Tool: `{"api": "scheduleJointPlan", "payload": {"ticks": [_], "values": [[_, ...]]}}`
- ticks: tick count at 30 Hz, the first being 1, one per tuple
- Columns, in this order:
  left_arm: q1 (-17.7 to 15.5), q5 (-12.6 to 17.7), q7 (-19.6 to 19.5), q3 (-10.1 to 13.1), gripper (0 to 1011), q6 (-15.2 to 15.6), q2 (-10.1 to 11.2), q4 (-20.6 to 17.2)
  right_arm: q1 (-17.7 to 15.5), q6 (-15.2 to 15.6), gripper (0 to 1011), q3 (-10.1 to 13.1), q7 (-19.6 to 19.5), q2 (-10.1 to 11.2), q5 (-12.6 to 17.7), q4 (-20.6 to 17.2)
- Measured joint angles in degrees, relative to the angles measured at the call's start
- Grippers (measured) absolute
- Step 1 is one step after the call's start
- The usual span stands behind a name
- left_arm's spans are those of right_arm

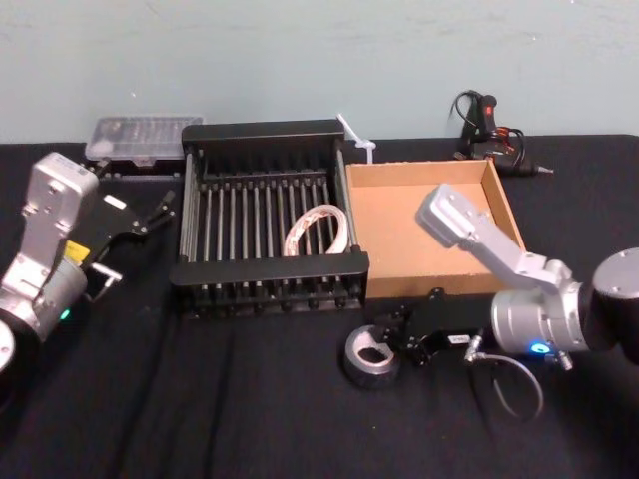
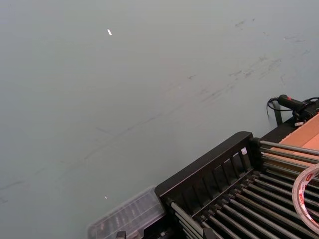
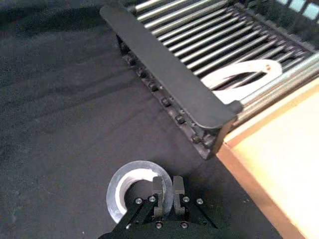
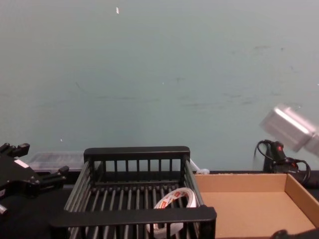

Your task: Pick up the white tape and place it into the black box , Pick up the silver tape and place it into the brown box.

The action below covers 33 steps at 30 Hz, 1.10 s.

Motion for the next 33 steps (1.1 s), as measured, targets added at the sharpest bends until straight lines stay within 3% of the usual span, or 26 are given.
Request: {"api": "scheduleJointPlan", "payload": {"ticks": [7,14,22,33], "values": [[0.00,0.00,0.00,0.00,1001,0.00,0.00,0.00,-1.79,-0.94,131,3.29,-2.73,2.16,2.29,-2.92],[0.00,0.00,0.00,0.00,1001,0.00,0.00,0.00,-2.43,-1.78,132,6.28,-6.25,2.43,3.30,-3.64],[0.00,0.00,0.00,0.00,1001,0.00,0.00,0.00,-2.01,-0.73,131,9.74,-12.52,-0.03,3.17,-1.99],[0.00,0.00,0.00,0.00,1001,0.00,0.00,0.00,-0.35,1.73,132,12.16,-17.17,-4.23,1.49,2.35]]}}
